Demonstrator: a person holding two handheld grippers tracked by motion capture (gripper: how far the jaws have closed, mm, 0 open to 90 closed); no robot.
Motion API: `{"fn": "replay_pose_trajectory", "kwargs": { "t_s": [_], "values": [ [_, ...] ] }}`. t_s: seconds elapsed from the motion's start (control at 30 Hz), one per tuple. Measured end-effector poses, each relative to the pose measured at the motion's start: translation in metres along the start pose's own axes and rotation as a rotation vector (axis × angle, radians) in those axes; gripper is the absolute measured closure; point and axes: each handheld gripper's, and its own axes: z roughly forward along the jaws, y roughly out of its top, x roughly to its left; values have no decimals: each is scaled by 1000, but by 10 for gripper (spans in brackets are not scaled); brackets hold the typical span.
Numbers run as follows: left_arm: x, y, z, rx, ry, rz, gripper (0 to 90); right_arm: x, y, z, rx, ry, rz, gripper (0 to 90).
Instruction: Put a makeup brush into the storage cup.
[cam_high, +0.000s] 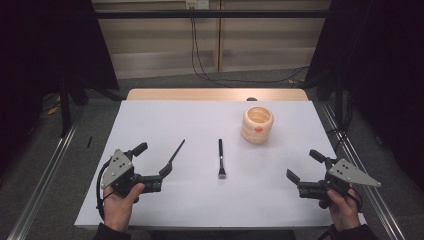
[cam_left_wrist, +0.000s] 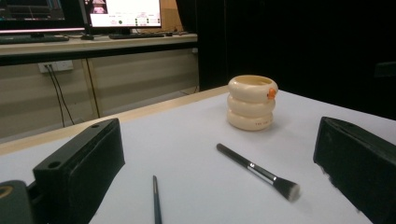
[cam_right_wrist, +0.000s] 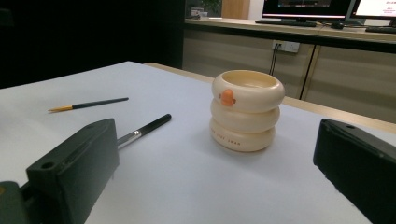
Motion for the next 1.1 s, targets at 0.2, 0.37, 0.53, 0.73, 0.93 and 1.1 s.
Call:
{"fn": "replay_pose_trajectory", "kwargs": {
  "t_s": [0.2, 0.37, 0.53, 0.73, 0.93, 1.1],
  "values": [
    [4, 8, 9, 4, -15, 12, 16, 1, 0, 0, 4, 7, -1, 0],
    [6, 12, 19, 4, -16, 15, 15, 4, -1, 1, 10, 38, -16, 0],
    [8, 17, 29, -1, -25, 23, 15, 6, -1, 2, 19, 58, -35, 0],
    [12, 21, 39, -7, -5, 12, 15, 4, -2, 2, 21, 63, -20, 0],
    [17, 26, 51, -3, -8, 18, 15, -3, -2, 0, 16, 25, 13, 0],
    [21, 31, 60, -3, -17, 13, 15, -2, -3, 0, 23, 30, 11, 0]
  ]
}}
